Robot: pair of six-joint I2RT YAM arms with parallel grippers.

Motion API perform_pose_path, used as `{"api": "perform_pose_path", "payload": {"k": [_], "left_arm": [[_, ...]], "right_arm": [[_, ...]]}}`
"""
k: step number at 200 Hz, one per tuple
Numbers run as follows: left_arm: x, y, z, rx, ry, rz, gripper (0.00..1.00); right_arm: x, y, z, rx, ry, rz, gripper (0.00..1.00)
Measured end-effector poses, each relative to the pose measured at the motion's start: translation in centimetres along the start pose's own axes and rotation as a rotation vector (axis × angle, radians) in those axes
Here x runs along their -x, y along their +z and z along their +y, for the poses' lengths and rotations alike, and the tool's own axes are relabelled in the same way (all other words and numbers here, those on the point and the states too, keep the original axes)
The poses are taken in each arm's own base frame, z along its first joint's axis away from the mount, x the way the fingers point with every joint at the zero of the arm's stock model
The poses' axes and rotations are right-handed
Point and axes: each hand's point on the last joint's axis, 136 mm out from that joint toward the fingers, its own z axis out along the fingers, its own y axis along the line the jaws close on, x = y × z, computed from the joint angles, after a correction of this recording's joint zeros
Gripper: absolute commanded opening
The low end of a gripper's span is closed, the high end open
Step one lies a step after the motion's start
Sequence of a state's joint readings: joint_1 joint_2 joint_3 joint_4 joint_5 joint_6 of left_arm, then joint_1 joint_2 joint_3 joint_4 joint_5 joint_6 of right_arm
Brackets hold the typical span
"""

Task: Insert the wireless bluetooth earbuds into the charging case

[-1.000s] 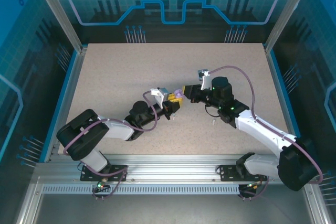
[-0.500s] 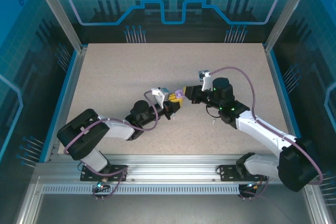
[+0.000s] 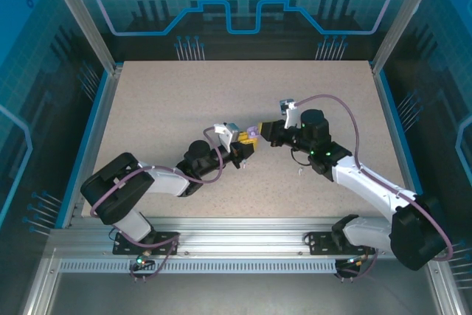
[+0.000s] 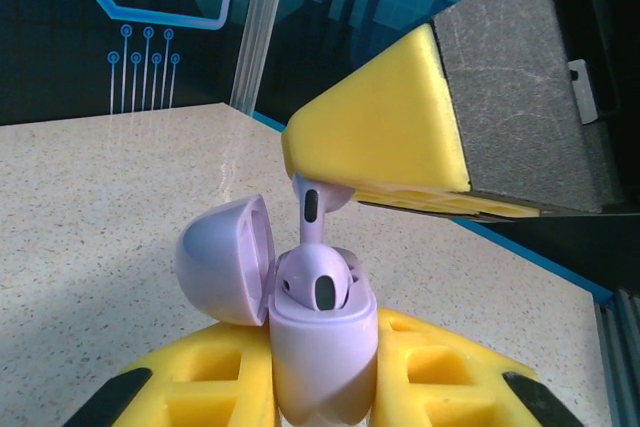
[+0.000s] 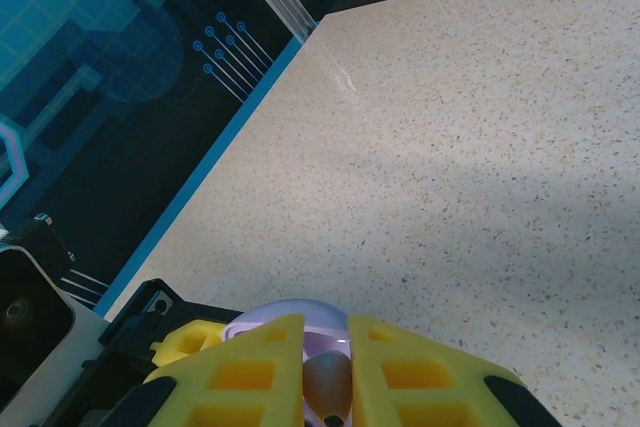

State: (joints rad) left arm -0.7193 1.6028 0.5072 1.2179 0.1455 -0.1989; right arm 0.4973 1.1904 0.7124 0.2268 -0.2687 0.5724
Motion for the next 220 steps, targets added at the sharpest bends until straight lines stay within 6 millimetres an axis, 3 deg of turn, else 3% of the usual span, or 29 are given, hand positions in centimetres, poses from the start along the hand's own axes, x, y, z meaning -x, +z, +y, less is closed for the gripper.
{"api": "perform_pose_path", "payload": {"k": [220], "left_arm": [[-0.34,0.15,-0.5,-0.031,0.015,0.022,0.22]], "right_arm": [[-0.47,-0.69,-0.49,0.073,-0.038,0.013,0.16]]}}
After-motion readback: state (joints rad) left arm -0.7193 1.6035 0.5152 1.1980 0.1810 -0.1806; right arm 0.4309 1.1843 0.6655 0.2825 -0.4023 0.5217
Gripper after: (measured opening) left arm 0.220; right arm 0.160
